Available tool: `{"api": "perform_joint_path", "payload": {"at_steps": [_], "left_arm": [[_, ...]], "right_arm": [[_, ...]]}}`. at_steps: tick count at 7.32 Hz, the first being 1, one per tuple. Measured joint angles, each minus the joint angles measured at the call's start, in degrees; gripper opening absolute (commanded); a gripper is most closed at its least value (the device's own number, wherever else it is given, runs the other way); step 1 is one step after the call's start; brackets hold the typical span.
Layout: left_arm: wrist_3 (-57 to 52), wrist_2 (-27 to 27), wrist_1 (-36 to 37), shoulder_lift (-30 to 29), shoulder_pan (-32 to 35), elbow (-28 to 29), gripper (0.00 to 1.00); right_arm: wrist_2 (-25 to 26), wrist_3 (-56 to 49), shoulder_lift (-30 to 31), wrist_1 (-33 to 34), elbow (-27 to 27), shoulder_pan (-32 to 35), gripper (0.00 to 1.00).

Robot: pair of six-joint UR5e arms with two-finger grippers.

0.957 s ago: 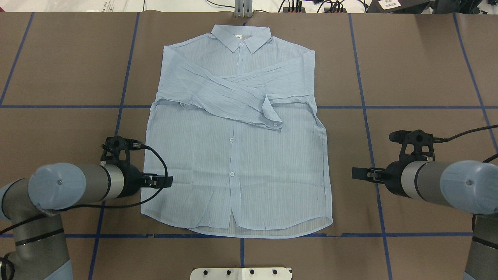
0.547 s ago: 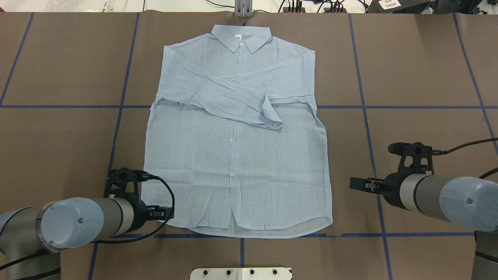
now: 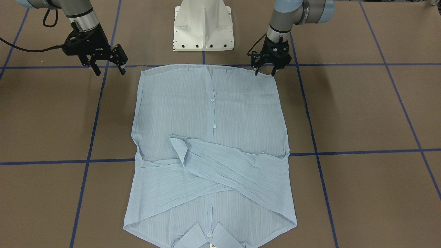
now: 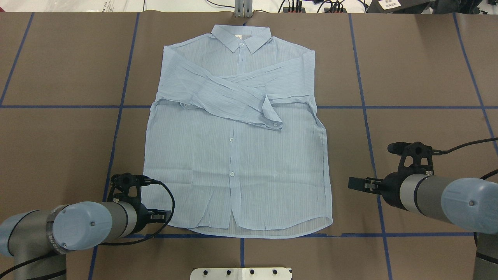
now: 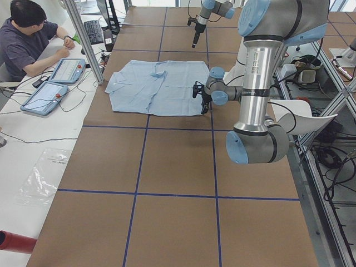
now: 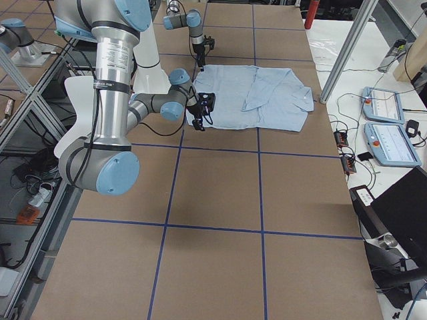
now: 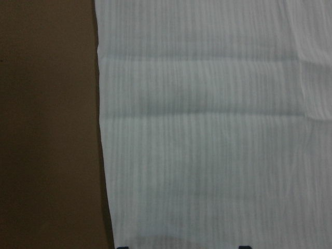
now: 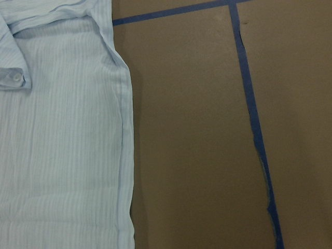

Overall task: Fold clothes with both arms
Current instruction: 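Move both grippers to the shirt hem corners nearest the robot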

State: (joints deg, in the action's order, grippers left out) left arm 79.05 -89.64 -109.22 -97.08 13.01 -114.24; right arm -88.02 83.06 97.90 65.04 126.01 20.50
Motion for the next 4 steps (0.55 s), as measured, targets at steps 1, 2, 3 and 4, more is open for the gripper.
{"api": "perform_joint_path", "payload": {"at_steps": [1,2,3,4], "left_arm": [[-0.6,0.0,0.0,0.0,0.6,0.0,0.75],[-1.5,0.0,0.0,0.0,1.5,0.0,0.75],[-2.0,0.0,0.0,0.2,2.0,0.2,0.75],[-2.1,-0.2,0.1,0.3,2.2,0.2,0.72]], "right_arm": [[0.2,0.0,0.0,0.0,0.0,0.0,1.00],[0.4,0.0,-0.1,0.0,0.0,0.0,1.00],[0.4,0.0,-0.1,0.0,0.0,-0.1,1.00],[0.5,0.0,-0.1,0.0,0.0,-0.1,1.00]]}}
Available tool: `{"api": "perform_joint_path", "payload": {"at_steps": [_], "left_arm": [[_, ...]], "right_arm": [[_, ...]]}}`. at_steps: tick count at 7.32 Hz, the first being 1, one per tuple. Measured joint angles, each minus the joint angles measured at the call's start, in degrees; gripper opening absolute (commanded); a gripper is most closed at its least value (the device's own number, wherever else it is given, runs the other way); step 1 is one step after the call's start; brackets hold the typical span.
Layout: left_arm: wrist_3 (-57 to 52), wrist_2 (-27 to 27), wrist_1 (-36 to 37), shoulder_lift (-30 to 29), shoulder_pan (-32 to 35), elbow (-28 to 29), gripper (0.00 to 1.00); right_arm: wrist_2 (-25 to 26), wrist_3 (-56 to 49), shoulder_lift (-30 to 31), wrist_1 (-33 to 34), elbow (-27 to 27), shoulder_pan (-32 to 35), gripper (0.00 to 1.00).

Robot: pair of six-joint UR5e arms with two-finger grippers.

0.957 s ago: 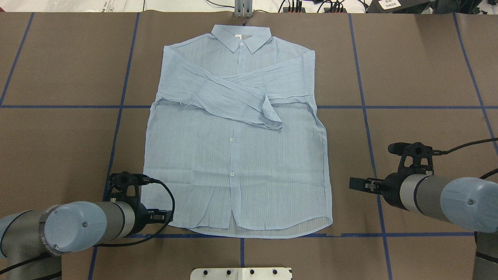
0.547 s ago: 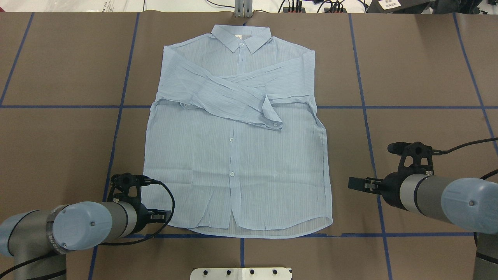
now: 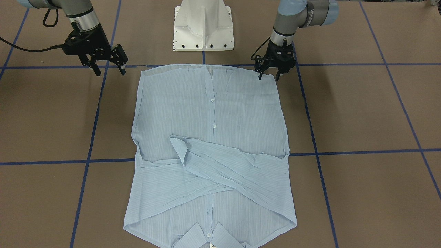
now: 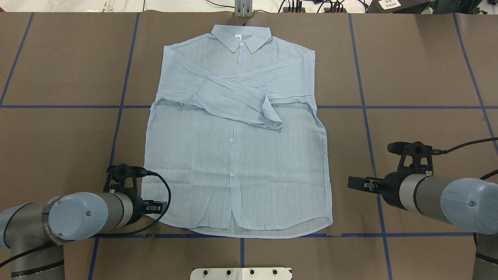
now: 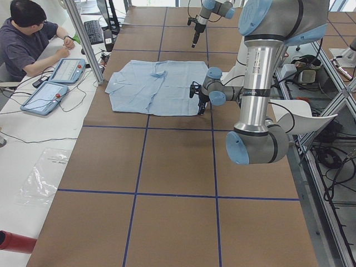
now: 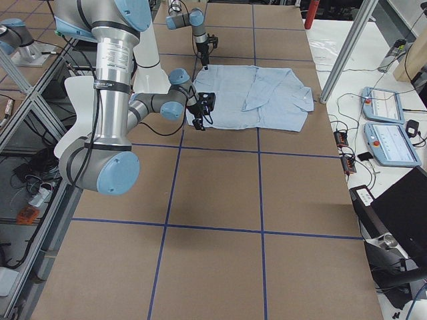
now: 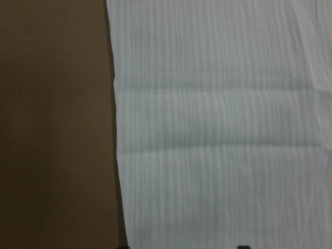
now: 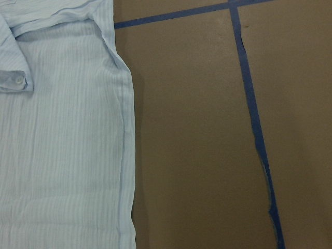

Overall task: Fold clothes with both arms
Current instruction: 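Move both grippers to the shirt hem corners nearest the robot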

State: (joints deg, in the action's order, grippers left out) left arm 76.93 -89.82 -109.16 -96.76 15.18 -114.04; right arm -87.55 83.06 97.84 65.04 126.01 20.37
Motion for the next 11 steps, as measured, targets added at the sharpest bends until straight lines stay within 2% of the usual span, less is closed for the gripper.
{"api": "perform_joint_path", "payload": {"at_steps": [3,8,9,10,11], "left_arm": [[0.2,-0.2,0.0,0.2,0.0,0.0,0.61],[0.5,-0.2,0.0,0.4,-0.1,0.1,0.37],[0.5,-0.1,0.0,0.4,-0.1,0.1,0.21],[0.5,-0.1,0.0,0.5,-0.1,0.0,0.00],[0.5,0.1,0.0,0.5,-0.1,0.0,0.00]], "right_arm": [[0.0,0.0,0.0,0.0,0.0,-0.1,1.00],[0.0,0.0,0.0,0.0,-0.1,-0.2,1.00],[0.0,0.0,0.0,0.0,-0.1,-0.3,1.00],[0.0,0.0,0.0,0.0,-0.1,-0.3,1.00],[0.0,0.0,0.0,0.0,-0.1,-0.4,1.00]]}}
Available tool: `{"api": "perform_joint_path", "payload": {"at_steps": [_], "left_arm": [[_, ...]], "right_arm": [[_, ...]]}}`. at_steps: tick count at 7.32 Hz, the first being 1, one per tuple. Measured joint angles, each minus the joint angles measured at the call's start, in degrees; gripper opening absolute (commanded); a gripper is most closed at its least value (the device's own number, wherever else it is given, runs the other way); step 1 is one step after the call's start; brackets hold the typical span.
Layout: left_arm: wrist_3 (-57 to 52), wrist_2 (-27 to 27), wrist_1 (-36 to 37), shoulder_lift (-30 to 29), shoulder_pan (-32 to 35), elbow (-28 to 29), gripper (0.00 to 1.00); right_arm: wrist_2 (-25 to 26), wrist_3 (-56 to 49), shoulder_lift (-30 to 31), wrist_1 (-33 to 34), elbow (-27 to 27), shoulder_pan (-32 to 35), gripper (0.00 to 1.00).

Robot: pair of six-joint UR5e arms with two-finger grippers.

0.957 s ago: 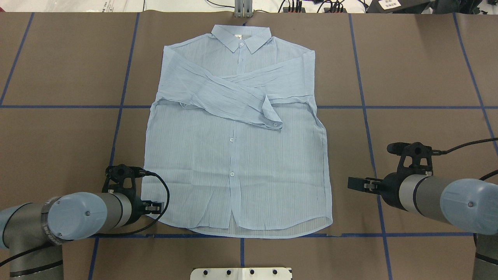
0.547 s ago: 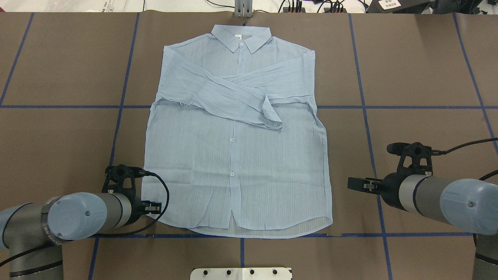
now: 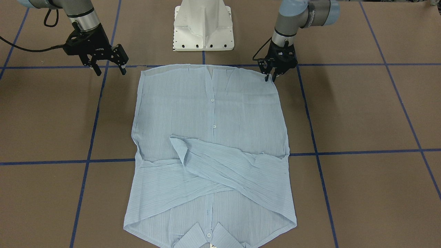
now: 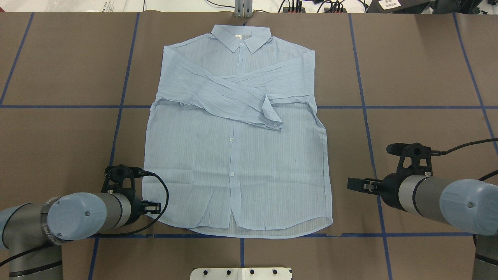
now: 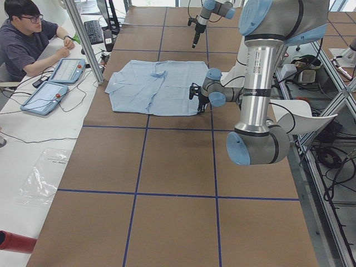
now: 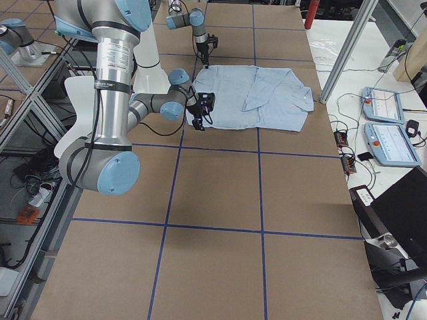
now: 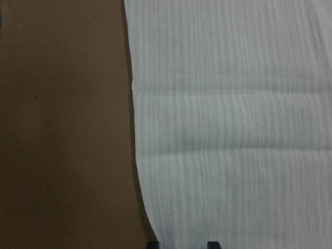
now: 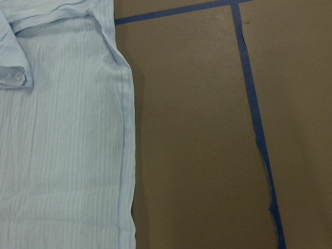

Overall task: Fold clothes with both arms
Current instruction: 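Move both grippers to the shirt hem corners nearest the robot, then grasp the hem corners with both grippers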

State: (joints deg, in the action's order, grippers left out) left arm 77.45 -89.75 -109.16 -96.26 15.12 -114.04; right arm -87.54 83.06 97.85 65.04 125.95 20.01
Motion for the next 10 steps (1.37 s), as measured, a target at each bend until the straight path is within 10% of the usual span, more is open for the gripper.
{"api": "perform_joint_path", "payload": {"at_steps": [4,6,10], "left_arm": [[-0.1,0.1,0.1,-0.5,0.1,-0.7,0.00],[-0.1,0.1,-0.1,-1.0,0.0,-0.9,0.00],[-0.3,0.5,-0.6,-1.5,-0.3,-1.7,0.00]], "right_arm": [[3.3,1.1,-0.1,0.0,0.1,-2.1,0.95],[9.1,6.0,-0.4,-0.1,0.6,-6.5,0.67],[16.1,14.1,-1.1,-0.1,0.4,-13.0,0.63]]}}
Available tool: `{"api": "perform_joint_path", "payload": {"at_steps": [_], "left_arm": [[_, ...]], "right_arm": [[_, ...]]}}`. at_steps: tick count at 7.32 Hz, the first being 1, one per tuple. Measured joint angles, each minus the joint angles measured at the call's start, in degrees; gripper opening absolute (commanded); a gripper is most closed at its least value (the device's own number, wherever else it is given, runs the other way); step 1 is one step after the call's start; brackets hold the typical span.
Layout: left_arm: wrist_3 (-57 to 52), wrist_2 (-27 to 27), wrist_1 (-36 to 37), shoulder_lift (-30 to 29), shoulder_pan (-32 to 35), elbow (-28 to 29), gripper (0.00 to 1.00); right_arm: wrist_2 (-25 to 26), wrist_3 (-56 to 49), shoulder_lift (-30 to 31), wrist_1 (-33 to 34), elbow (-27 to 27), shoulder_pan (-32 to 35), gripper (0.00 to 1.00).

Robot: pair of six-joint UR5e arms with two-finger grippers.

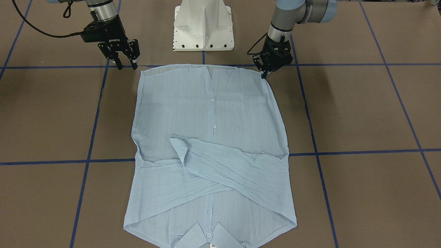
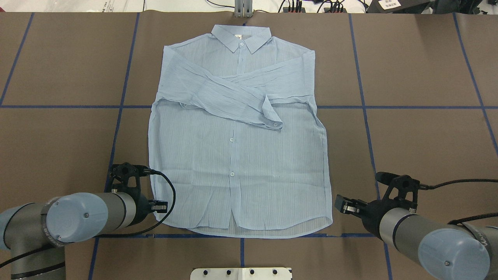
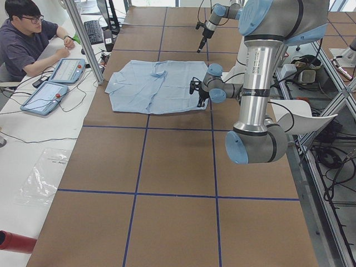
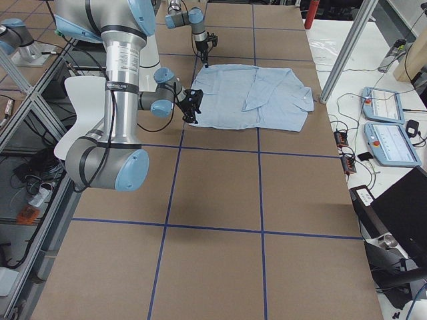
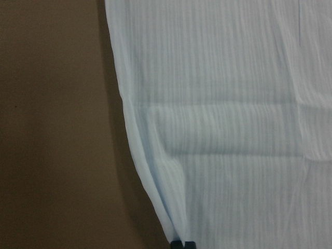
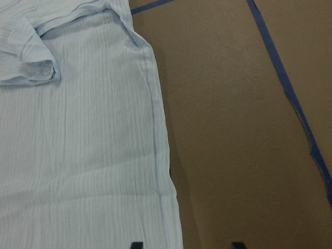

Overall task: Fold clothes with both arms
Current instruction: 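Grasp the hem corners with both grippers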

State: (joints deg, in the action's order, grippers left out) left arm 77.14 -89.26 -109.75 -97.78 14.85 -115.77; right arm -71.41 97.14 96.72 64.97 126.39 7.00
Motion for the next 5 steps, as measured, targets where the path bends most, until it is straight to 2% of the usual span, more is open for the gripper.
{"api": "perform_joint_path", "payload": {"at_steps": [3,5], "left_arm": [[-0.1,1.5,0.0,-0.1,-0.1,-0.8,0.00],[-0.2,1.7,0.0,-0.3,-0.2,-0.8,0.00]], "right_arm": [[4.4,0.6,-6.4,0.5,-6.2,-2.2,0.62],[6.1,0.7,-7.4,2.3,-7.8,-3.4,0.62]]}}
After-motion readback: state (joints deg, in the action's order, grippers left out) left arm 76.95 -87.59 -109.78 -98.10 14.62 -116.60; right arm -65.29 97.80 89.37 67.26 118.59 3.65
